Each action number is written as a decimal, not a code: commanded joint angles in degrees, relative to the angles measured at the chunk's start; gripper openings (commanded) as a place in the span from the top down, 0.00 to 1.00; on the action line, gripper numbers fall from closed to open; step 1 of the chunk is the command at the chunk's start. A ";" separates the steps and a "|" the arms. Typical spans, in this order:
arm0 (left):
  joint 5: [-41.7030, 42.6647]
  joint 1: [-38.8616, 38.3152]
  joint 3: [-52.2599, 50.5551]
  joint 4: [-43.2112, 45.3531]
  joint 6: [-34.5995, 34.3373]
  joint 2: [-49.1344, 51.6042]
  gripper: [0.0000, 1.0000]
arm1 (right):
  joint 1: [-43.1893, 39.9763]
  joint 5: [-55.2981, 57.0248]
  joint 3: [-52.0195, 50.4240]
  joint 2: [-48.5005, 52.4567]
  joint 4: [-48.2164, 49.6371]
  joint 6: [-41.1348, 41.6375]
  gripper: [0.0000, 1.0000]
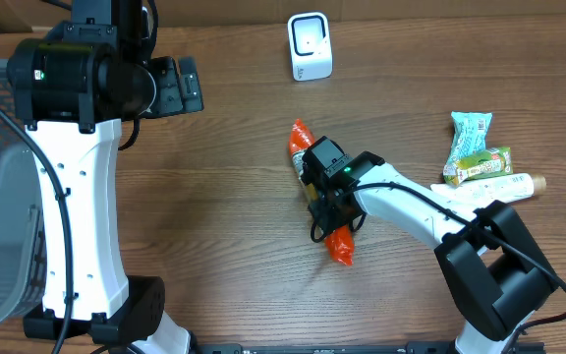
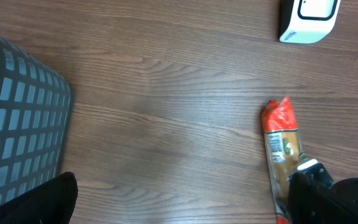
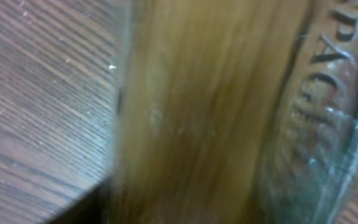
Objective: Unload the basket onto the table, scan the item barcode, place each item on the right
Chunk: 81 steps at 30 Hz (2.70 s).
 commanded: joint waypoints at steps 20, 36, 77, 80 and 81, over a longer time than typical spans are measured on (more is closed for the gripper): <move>-0.55 0.04 0.11 -0.09 1.07 0.22 0.00 | -5.79 -22.51 21.62 -0.07 -12.28 -8.11 0.96; -0.55 0.04 0.11 -0.09 1.07 0.22 0.00 | -29.18 -64.50 34.25 -1.11 -41.13 -38.38 0.96; -0.55 0.04 0.11 -0.09 1.07 0.22 0.00 | -24.85 -22.47 44.52 -8.76 -18.99 8.92 0.97; -0.52 0.04 0.11 -0.09 1.07 0.22 0.00 | -21.81 -3.80 51.43 -6.54 -18.88 9.86 0.97; -0.55 0.04 0.11 -0.09 1.07 0.22 0.01 | -20.85 0.57 52.37 -5.73 -18.56 9.60 0.97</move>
